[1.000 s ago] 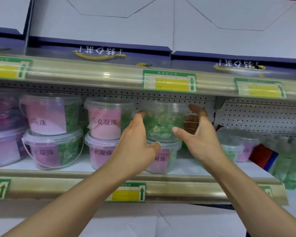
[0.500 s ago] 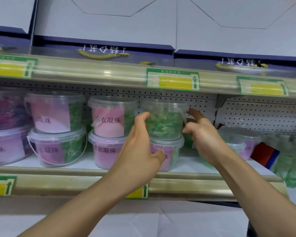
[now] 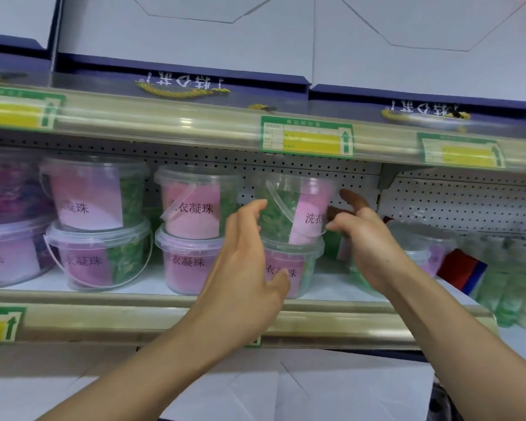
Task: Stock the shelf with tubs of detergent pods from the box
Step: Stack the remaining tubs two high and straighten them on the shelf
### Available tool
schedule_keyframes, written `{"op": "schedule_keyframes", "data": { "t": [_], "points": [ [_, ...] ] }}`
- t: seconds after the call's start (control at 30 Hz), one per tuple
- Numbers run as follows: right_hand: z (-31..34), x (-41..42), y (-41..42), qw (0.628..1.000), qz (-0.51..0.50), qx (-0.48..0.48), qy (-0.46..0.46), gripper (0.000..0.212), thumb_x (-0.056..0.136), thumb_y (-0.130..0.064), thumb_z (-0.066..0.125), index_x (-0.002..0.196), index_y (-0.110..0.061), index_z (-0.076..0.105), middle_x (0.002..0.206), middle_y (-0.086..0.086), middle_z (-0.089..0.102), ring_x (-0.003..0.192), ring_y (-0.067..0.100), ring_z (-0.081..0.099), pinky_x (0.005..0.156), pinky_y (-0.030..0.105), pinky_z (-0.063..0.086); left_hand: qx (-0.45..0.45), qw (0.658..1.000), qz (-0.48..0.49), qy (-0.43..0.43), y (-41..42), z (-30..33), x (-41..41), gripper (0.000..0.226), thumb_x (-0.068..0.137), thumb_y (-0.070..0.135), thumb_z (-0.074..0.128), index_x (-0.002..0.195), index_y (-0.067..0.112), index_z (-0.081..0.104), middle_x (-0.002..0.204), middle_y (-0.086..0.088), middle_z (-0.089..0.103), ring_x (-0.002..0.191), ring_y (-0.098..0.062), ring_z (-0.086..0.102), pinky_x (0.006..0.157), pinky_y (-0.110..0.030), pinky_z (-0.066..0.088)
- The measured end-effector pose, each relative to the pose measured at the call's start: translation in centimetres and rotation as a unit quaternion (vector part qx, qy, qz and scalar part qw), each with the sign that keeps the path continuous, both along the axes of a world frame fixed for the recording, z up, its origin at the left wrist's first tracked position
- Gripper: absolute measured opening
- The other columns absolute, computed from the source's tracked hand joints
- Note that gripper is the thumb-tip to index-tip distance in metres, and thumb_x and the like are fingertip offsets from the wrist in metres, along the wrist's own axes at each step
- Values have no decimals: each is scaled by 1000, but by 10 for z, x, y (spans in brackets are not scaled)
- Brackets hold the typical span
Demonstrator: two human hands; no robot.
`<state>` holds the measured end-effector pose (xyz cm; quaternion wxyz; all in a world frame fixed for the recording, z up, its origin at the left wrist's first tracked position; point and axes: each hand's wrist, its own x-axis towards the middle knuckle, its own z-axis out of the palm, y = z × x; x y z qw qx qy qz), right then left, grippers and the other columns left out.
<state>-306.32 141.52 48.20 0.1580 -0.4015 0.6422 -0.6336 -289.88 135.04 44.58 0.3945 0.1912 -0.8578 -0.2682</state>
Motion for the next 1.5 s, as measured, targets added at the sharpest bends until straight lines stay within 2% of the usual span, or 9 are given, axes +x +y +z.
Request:
{"op": "schedule_keyframes", "data": {
  "t": [0.1,0.23,0.4,0.6,0.73,0.87,1.1,1.23,1.5],
  "points": [
    [0,-1,-3,999,16,2,45,59,83,-1,51,134,-28,37,101,1,68,99,11,61,79,18,44,29,999,-8,-13,-7,8,-6,81,82,8,60,137,39,10,146,4,30,129,-5,37,96,-23,36],
    [-4,3,-2,991,-57,-12,117,50,89,-8,56,128,-31,35,92,-3,65,61,2,52,54,18,38,66,996,-13,-58,-19,18,-10,74,85,7,57,144,22,16,146,0,36,91,3,46,79,-21,37],
    [-11,4,-2,986,-116,-29,119,60,84,-16,66,134,-27,34,111,-2,57,99,14,56,77,34,50,50,996,11,-78,-15,5,-6,86,86,11,59,151,24,5,157,6,15,140,-11,23,107,-22,23],
    [-10,5,-5,992,-46,-19,116,63,89,-17,61,140,-32,28,103,-7,64,91,0,59,66,16,43,45,996,0,-80,-18,0,-7,85,83,9,59,148,27,8,154,7,24,130,-10,35,95,-18,29],
    [-16,4,-7,985,-71,-23,156,66,87,-19,64,140,-33,27,100,-4,65,93,11,63,76,28,51,30,995,11,-92,-18,2,-8,85,83,10,58,150,24,8,153,5,28,134,-14,33,102,-21,29],
    [-15,4,-7,981,-88,-18,174,67,84,-23,68,137,-34,29,95,-4,65,86,9,63,64,22,48,14,996,24,-88,-16,-1,-6,83,84,11,58,150,24,9,145,2,38,119,-17,46,86,-16,30],
    [-17,8,-3,967,-134,-23,216,56,85,-20,66,131,-28,34,88,-7,57,82,4,55,64,17,41,45,997,7,-66,-18,-12,-1,88,82,9,60,150,26,6,152,8,30,137,-13,32,107,-26,31],
    [-30,7,4,985,-98,52,130,61,81,-12,64,134,-25,35,116,-6,55,101,12,55,85,30,47,80,996,1,-42,-20,-14,0,84,81,3,59,149,26,16,147,7,37,132,-11,40,106,-32,37],
    [-38,2,4,992,4,92,87,49,84,4,55,128,-17,47,110,-6,65,104,6,60,95,30,47,96,995,-15,-19,-11,-18,1,78,80,-5,58,144,25,25,146,2,40,136,-4,35,99,-15,32]
  ]
}}
